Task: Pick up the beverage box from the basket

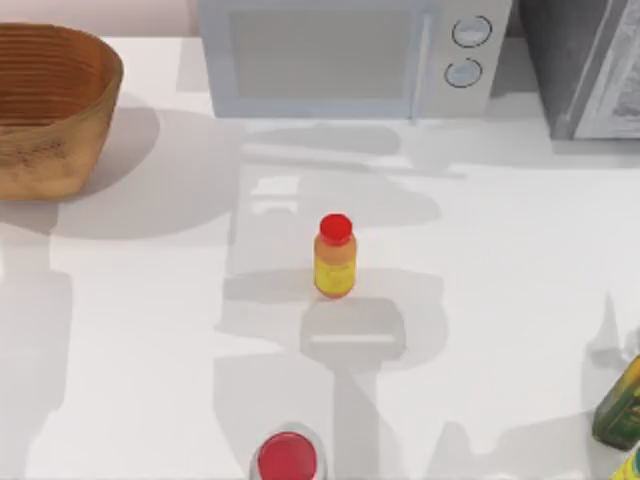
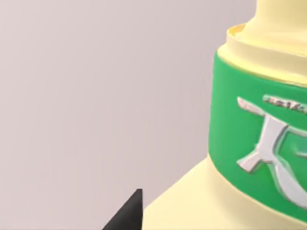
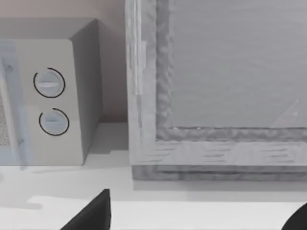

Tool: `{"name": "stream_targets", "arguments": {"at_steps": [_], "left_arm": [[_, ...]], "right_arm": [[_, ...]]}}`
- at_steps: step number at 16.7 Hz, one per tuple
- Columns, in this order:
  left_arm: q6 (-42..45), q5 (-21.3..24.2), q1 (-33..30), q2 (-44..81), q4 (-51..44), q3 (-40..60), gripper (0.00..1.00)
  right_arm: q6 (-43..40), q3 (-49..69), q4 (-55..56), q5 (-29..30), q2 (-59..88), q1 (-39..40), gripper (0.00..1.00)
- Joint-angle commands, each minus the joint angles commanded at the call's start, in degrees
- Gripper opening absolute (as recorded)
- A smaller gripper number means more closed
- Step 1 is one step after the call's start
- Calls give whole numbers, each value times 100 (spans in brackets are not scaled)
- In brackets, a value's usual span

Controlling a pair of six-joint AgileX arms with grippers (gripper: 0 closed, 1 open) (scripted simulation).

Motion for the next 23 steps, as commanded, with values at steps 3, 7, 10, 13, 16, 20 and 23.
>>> {"name": "stream_targets", "arguments": {"at_steps": [3,7,10,13,16,20,23], "left_arm": [[5,-10,3,-29,-17,-71,0],[-15,-95,-55,-762,-309,-635,0],[-17,-196,-141,-1858,-633,-1312,0],[-22,-324,-256,-3159,-1050,-2189,0],[-32,-473,-386,-4754,-1547,-3199,0],[-61,-682,-565,-7175,-2247,-4632,0],[-81,-824,-684,-8545,-2717,-5606,0]], "right_arm": [[0,0,0,0,0,0,100],[0,0,0,0,0,0,100],[0,0,0,0,0,0,100],[0,0,0,0,0,0,100],[0,0,0,0,0,0,100],[0,0,0,0,0,0,100],[0,0,0,0,0,0,100]]}}
